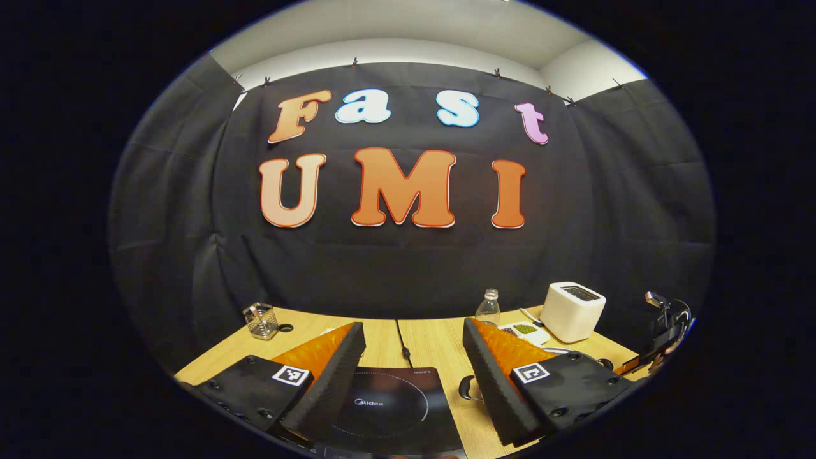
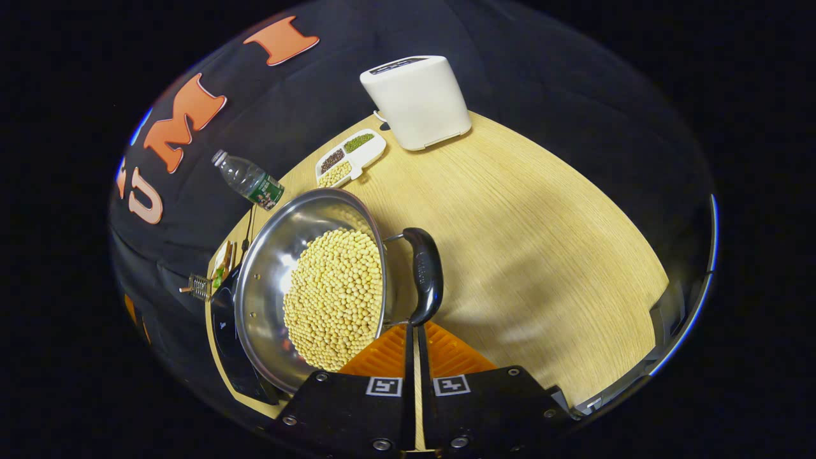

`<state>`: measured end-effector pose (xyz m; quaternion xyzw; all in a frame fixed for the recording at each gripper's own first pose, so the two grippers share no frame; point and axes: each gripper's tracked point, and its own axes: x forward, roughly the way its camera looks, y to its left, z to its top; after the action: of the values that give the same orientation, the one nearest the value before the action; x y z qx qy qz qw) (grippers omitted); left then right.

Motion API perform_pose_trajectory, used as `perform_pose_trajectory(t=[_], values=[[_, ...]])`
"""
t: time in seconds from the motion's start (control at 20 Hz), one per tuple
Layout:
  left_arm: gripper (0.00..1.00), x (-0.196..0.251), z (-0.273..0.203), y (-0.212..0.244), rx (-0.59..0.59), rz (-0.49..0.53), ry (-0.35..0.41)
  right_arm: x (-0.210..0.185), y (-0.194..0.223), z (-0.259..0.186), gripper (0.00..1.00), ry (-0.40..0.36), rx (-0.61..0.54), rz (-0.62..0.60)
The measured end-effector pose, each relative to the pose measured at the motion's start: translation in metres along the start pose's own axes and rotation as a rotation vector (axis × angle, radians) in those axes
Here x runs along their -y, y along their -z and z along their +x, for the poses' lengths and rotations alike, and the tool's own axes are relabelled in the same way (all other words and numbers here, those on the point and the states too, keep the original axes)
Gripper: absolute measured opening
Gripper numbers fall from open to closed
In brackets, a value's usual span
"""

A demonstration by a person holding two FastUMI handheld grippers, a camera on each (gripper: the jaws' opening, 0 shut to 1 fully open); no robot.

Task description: First push the handle of the pot to place it horizontally, then grasp the pot with both hands and set it on the induction cooktop.

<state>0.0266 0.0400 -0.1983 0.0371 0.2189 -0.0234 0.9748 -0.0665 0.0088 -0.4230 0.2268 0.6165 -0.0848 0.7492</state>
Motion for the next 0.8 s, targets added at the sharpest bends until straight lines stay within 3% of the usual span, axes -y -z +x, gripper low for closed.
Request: perform_pose_trajectory(t=[0.3, 0.7, 0.8], values=[[1.0, 0.016, 0.022, 0.052, -0.161, -0.025, 0.083, 0.005, -0.02, 0.015, 0.04, 0.031, 0.006, 0.018], [1.0, 0.041, 0.043, 0.11, -0.354, -0.025, 0.136, -0.002, -0.045, 0.028, 0.04, 0.063, 0.018, -0.006], [1.0, 0.05, 0.046, 0.125, -0.403, -0.04, 0.15, -0.007, -0.051, 0.022, 0.04, 0.042, 0.033, -0.023]])
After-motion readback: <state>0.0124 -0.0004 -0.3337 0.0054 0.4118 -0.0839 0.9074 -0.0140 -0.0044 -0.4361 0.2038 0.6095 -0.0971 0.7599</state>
